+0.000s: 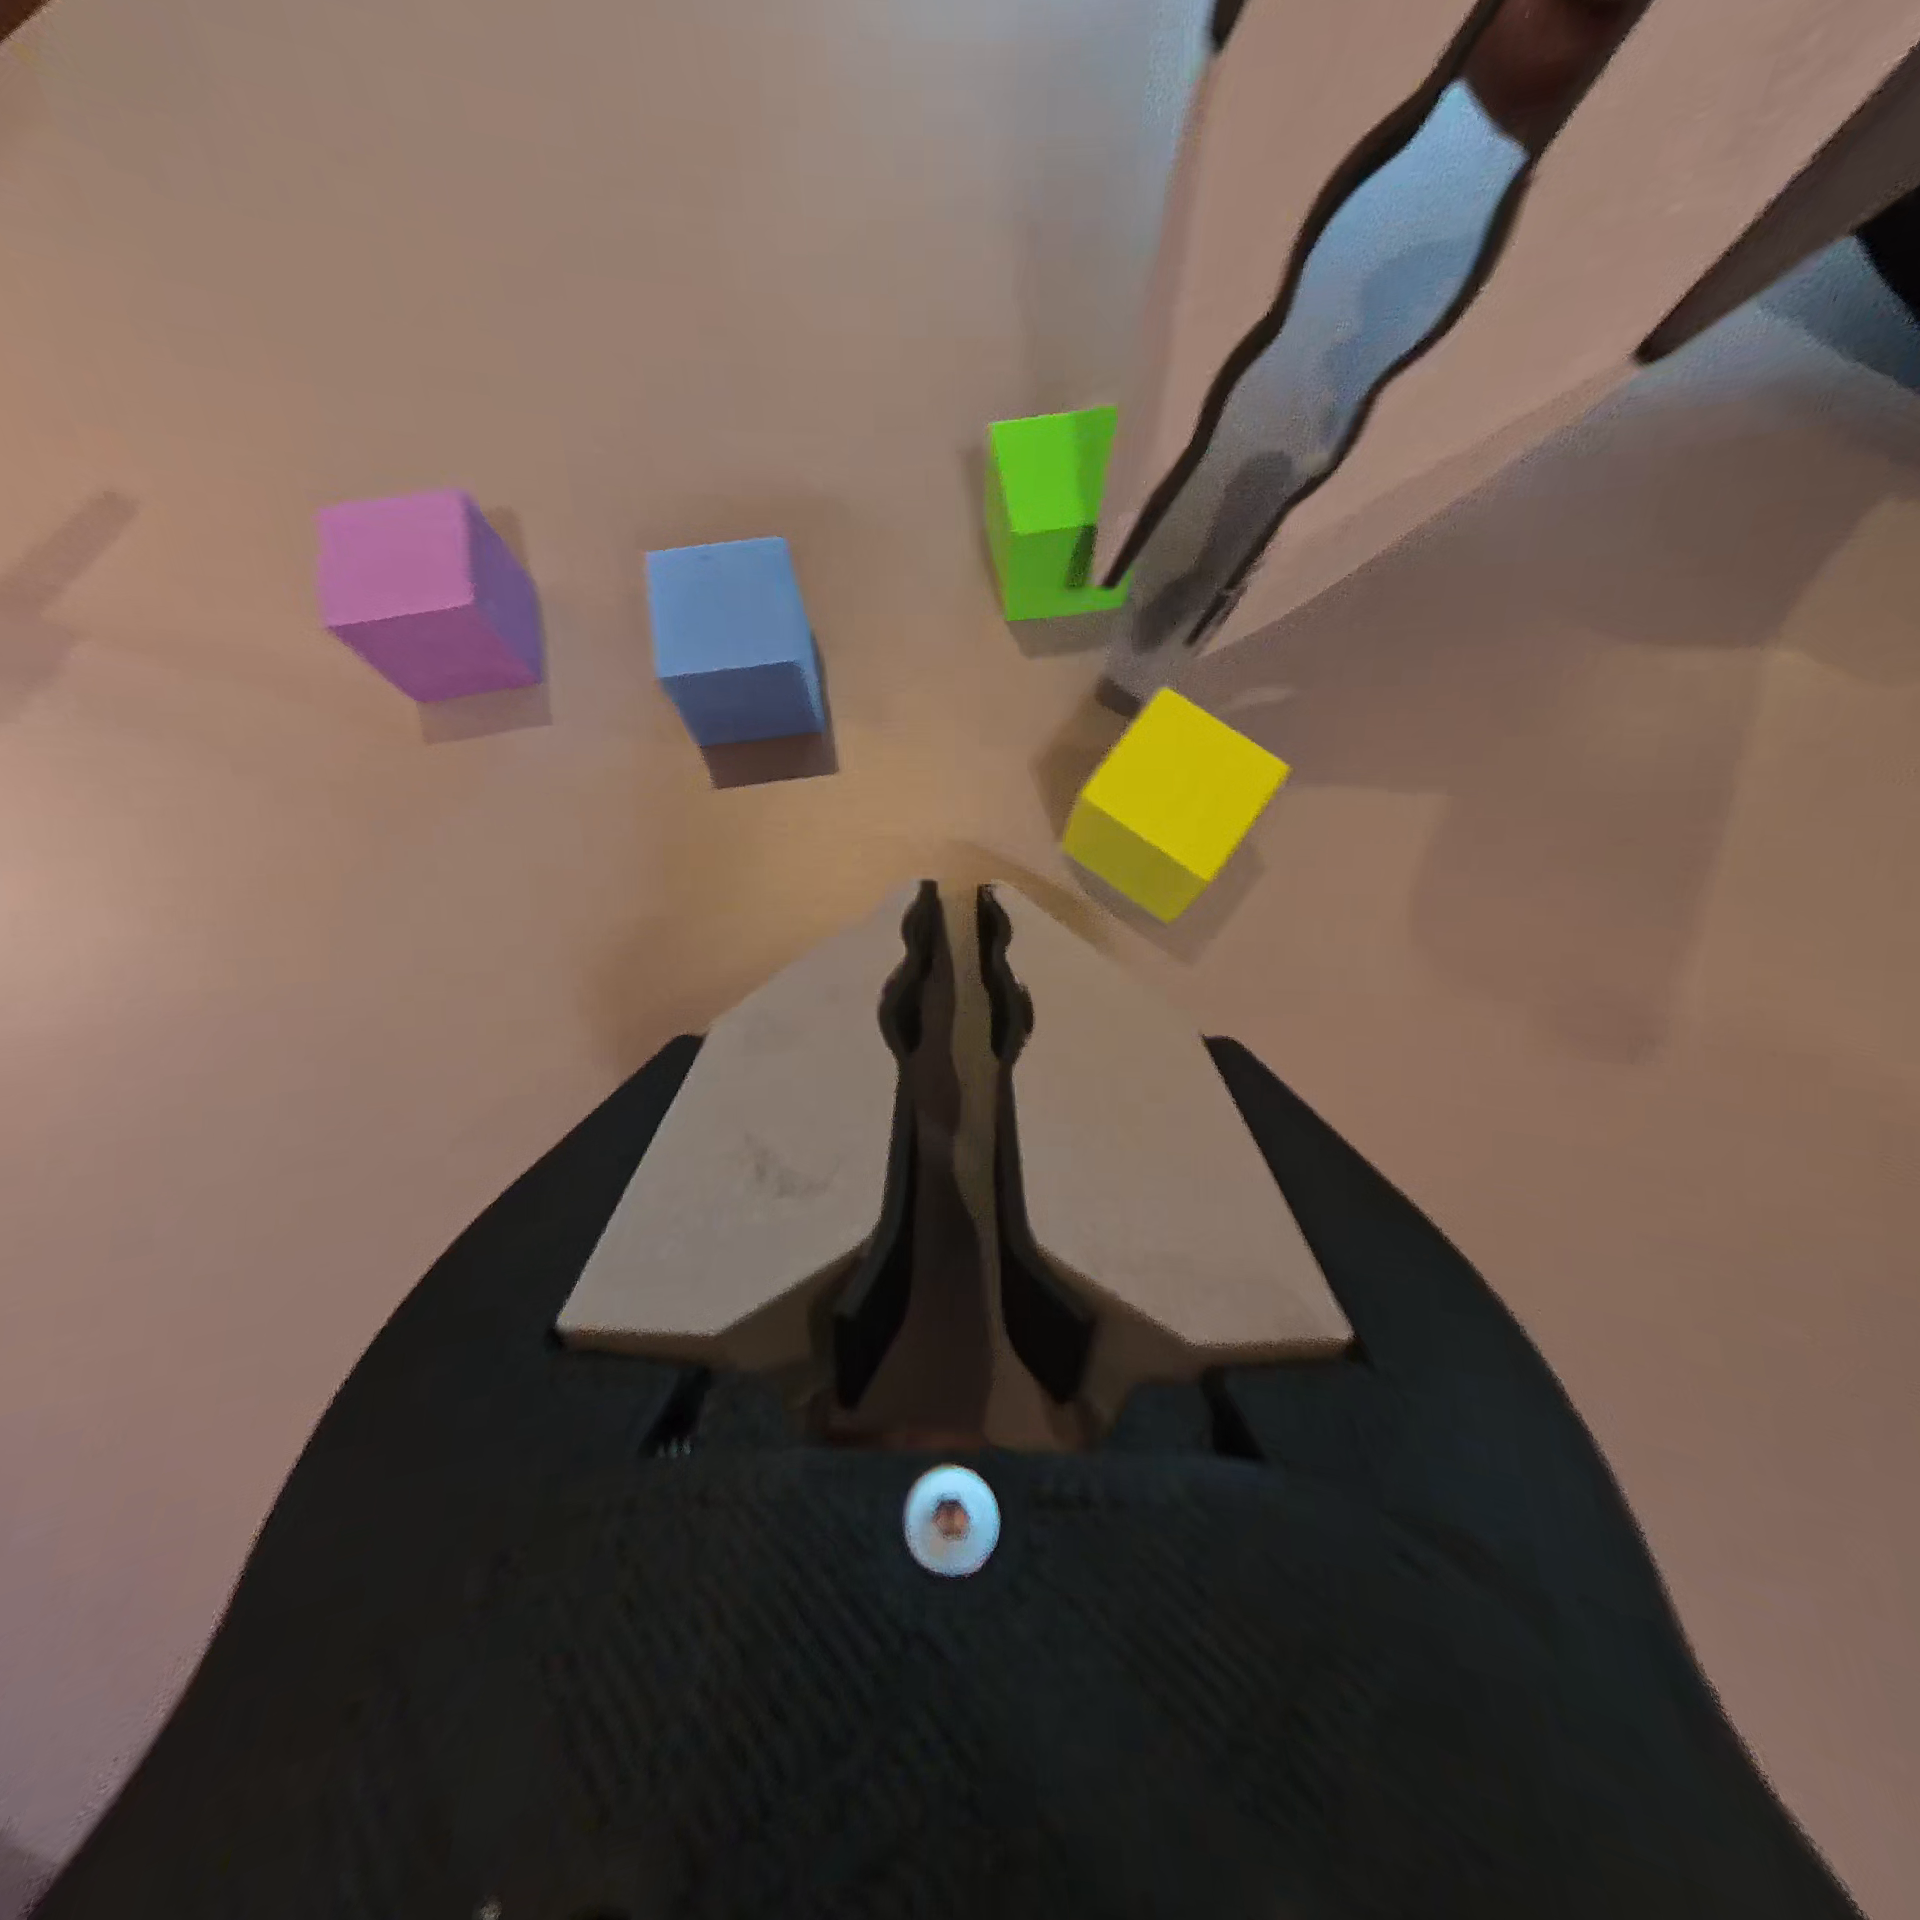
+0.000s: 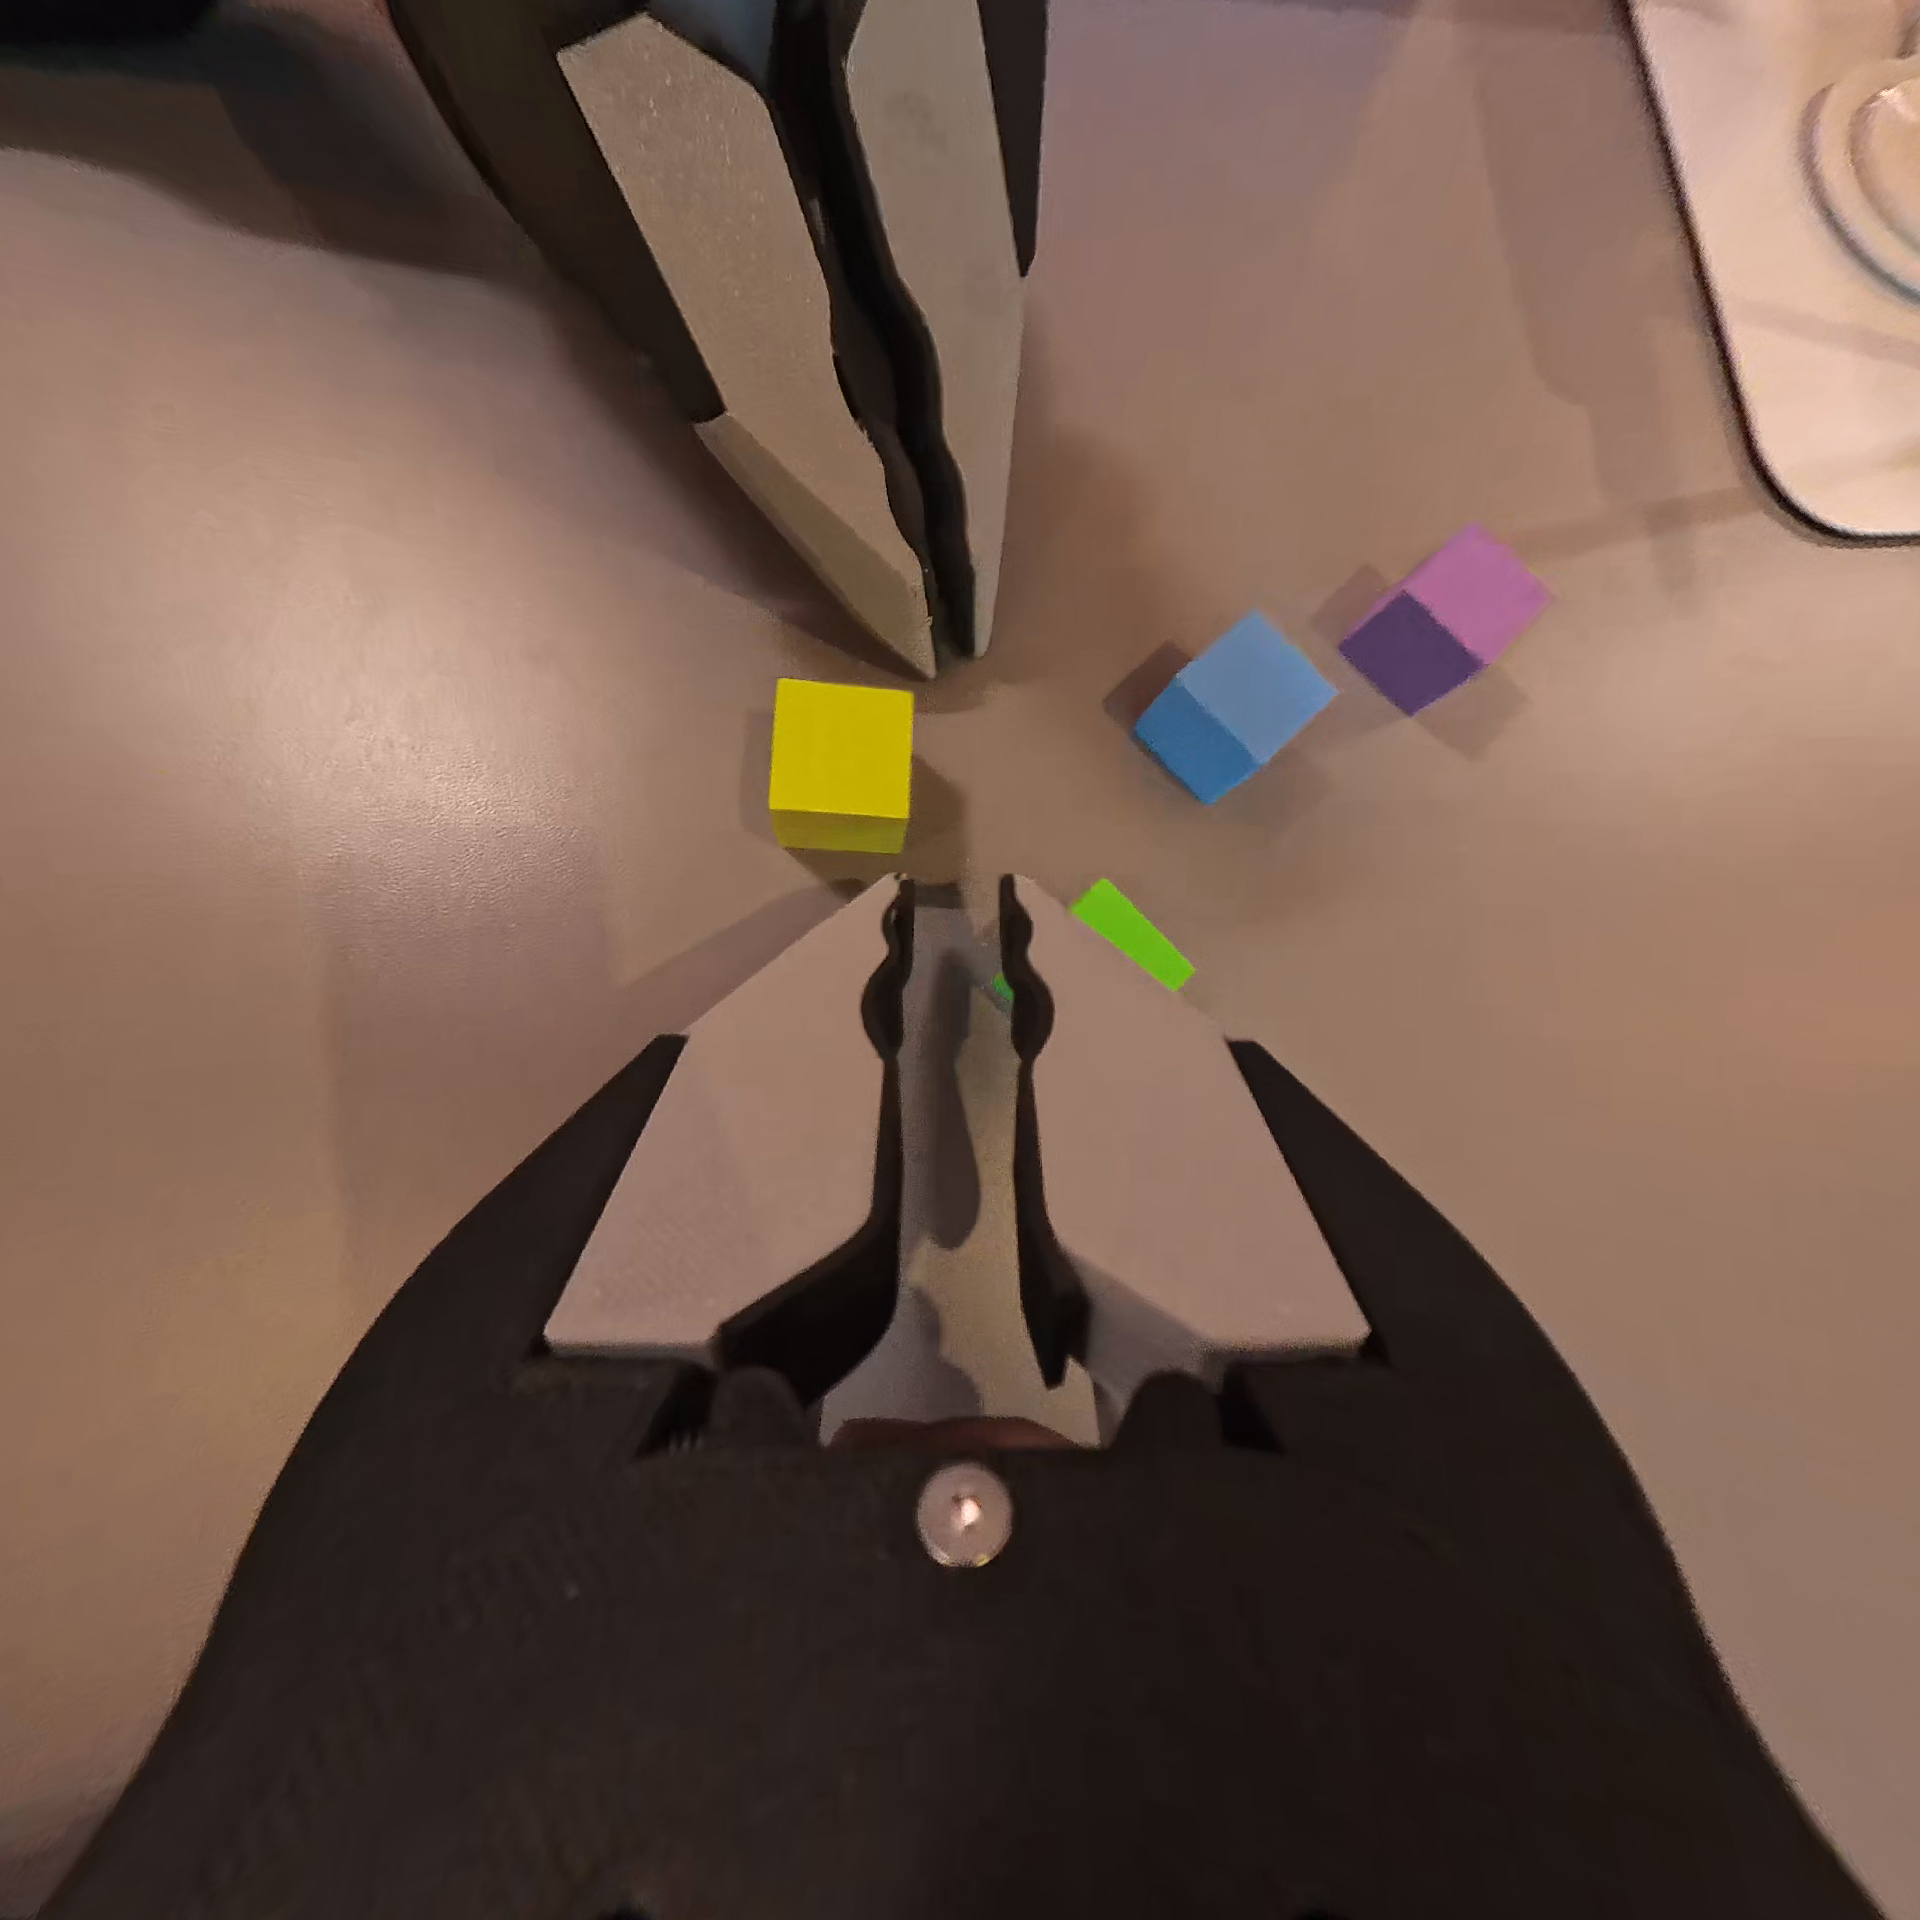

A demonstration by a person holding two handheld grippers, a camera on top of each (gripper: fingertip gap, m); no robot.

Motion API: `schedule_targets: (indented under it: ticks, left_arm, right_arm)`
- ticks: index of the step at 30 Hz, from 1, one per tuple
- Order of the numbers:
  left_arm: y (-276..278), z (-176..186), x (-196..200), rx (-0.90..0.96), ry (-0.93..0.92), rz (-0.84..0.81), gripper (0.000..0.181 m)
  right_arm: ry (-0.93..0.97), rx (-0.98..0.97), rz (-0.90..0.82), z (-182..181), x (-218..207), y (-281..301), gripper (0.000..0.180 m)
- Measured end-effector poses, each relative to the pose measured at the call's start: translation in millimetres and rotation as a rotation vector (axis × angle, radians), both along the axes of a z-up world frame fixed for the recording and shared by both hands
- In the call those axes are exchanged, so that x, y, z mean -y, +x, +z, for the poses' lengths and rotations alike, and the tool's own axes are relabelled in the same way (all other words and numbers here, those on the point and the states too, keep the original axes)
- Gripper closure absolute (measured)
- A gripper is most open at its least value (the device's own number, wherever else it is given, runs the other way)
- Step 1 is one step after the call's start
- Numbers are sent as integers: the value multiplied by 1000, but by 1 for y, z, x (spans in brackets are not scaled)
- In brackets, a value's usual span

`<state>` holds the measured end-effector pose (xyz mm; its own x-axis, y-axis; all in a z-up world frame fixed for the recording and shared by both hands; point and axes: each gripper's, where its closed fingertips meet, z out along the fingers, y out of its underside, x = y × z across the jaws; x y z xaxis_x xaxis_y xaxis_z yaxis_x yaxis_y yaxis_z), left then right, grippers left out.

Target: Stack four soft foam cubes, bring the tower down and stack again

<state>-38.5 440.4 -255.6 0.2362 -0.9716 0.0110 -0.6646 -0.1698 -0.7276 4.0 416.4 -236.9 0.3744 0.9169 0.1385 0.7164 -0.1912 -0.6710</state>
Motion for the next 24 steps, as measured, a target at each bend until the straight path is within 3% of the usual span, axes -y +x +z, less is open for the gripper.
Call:
schedule_targets:
  ticks: [8,12,17,19,24]
  left_arm:
    - [7,6,-36,29,84,170,129]
    - [21,14,-46,101,41,205,142]
    - [36,3,-49,81,-100,204,139]
    - [37,3,-53,78,-100,231,153]
    - [39,17,-47,140,-13,187,154]
  right_arm:
    - [32,-98,-29,20,-5,5,164]
    - [39,-141,-51,26,-9,9,164]
    - [45,-164,-68,29,-12,11,165]
    - [50,-160,-71,29,-13,12,165]
    - [46,-182,-121,32,-19,17,169]
